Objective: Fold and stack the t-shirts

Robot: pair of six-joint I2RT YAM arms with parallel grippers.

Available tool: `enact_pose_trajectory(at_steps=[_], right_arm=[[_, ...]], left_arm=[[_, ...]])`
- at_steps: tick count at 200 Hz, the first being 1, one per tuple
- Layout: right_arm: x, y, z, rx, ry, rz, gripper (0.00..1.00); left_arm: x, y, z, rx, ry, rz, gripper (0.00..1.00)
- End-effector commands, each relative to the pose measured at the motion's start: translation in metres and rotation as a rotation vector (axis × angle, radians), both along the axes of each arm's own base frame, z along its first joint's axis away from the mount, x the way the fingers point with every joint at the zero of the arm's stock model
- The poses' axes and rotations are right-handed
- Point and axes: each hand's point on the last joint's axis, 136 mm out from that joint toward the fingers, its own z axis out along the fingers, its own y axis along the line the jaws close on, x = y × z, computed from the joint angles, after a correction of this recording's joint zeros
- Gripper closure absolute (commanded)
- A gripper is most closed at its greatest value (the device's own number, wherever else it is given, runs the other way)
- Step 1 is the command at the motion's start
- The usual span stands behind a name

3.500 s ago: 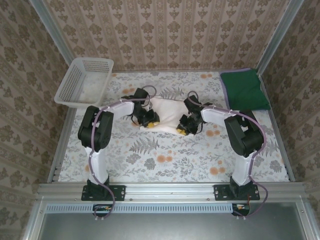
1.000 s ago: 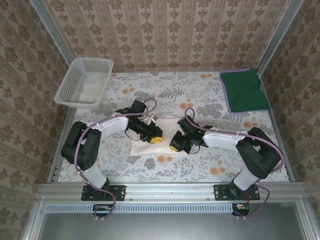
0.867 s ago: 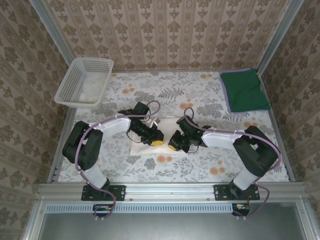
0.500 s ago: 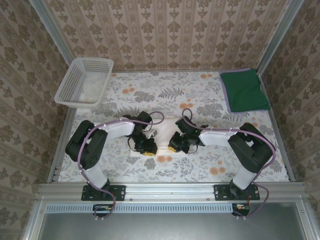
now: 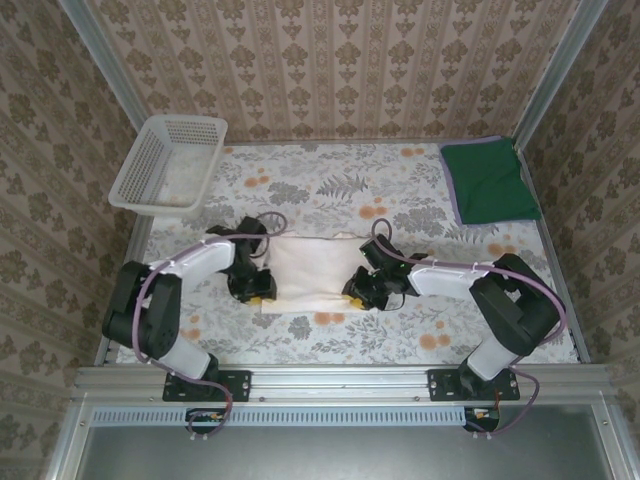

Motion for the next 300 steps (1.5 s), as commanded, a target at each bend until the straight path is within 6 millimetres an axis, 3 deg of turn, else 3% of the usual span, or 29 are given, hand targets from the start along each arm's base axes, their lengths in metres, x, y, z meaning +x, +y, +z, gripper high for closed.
enact_pose_trajectory(at_steps=[1, 32, 44, 70, 78, 83, 86, 105, 140, 176, 219, 259, 283, 300], right_arm=[[-0.016, -0.027, -0.011, -0.113, 0.038, 0.000, 0.65], [-0.001, -0.032, 0.030, -0.064, -0.096, -0.025, 0.48], [0.004, -0.046, 0.045, -0.054, -0.142, -0.062, 0.45], [0.009, -0.095, 0.058, -0.118, -0.207, -0.167, 0.37], [0.012, -0.101, 0.065, -0.137, -0.262, -0.145, 0.33], [0.015, -0.104, 0.070, -0.158, -0.299, -0.119, 0.17], [0.015, -0.107, 0.073, -0.181, -0.317, -0.101, 0.13], [0.019, -0.115, 0.075, -0.280, -0.330, -0.023, 0.12], [0.029, -0.109, 0.044, -0.385, -0.184, 0.089, 0.18], [0.048, -0.089, 0.028, -0.449, -0.154, 0.168, 0.23], [0.056, -0.069, 0.011, -0.492, -0.103, 0.256, 0.29], [0.047, -0.074, -0.011, -0.587, 0.013, 0.286, 0.40], [0.045, -0.069, -0.024, -0.582, 0.035, 0.301, 0.50], [0.049, -0.061, -0.024, -0.559, -0.004, 0.308, 0.62]], left_arm=[[0.004, 0.009, 0.018, -0.022, -0.014, 0.082, 0.65], [0.025, -0.001, 0.051, -0.086, -0.109, 0.099, 0.57], [0.034, -0.008, 0.061, -0.116, -0.138, 0.098, 0.52], [0.051, -0.023, 0.076, -0.180, -0.202, 0.073, 0.40], [0.057, -0.030, 0.081, -0.202, -0.220, 0.054, 0.38], [0.059, -0.033, 0.083, -0.211, -0.226, 0.041, 0.37], [0.060, -0.036, 0.083, -0.216, -0.230, 0.031, 0.36], [0.063, -0.053, 0.084, -0.240, -0.226, -0.025, 0.33], [0.065, -0.064, 0.053, -0.194, -0.165, -0.039, 0.27], [0.062, -0.054, 0.018, -0.119, -0.112, -0.028, 0.16], [0.045, -0.039, -0.018, -0.055, -0.023, 0.001, 0.15], [0.047, -0.029, -0.011, -0.036, -0.055, 0.022, 0.14], [0.055, -0.024, 0.006, -0.031, -0.109, 0.035, 0.15], [0.062, -0.019, 0.026, -0.025, -0.171, 0.045, 0.14]])
